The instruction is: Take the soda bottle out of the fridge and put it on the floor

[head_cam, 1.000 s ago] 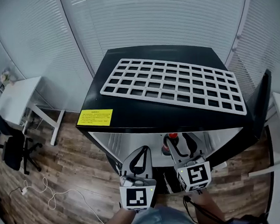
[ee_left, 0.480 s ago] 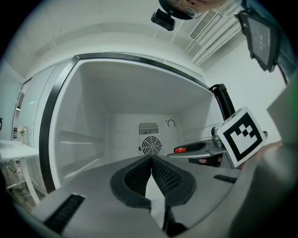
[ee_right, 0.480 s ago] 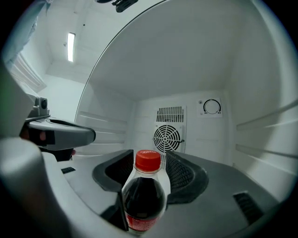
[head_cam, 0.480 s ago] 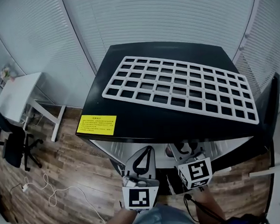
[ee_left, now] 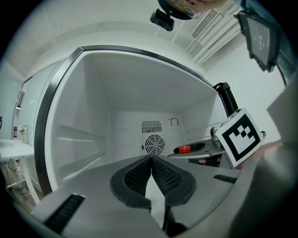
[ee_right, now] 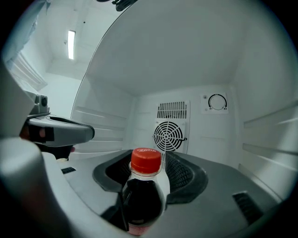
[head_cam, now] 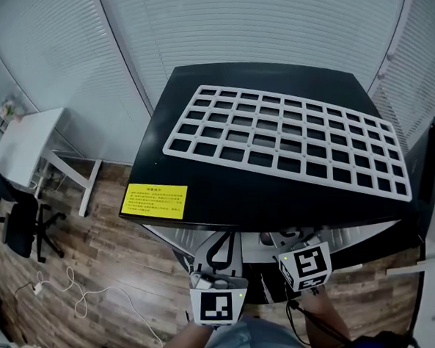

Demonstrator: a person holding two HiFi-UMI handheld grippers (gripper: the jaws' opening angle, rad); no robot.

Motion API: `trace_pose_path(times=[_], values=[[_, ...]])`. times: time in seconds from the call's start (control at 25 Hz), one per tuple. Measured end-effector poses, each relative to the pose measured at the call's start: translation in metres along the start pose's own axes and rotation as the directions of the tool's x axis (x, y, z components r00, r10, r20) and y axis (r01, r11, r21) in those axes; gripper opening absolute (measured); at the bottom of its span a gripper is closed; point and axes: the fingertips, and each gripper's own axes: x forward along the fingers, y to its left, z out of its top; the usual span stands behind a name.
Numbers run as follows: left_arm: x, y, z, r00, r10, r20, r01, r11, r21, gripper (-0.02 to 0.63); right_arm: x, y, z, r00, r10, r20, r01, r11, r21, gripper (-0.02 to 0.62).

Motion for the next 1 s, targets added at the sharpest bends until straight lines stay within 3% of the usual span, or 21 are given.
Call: trace_pose_path(times=[0.44, 1.0], values=[[0.016, 0.009, 0.0, 1.0, 0.008, 0.008, -0.008, 1.0, -0.013, 0.017, 0.017, 0.003, 0.003, 0.999, 0.039, -0.013, -0.039, 0.999, -0.016, 0.179], [0.026, 0.016, -0.006, 1.0, 0.006, -0.004, -0.006, 1.0, -0.011, 0.018, 0.032, 0.002, 0.006, 0.997, 0.069, -0.026, -0.069, 0.997, -0.02, 0.166]])
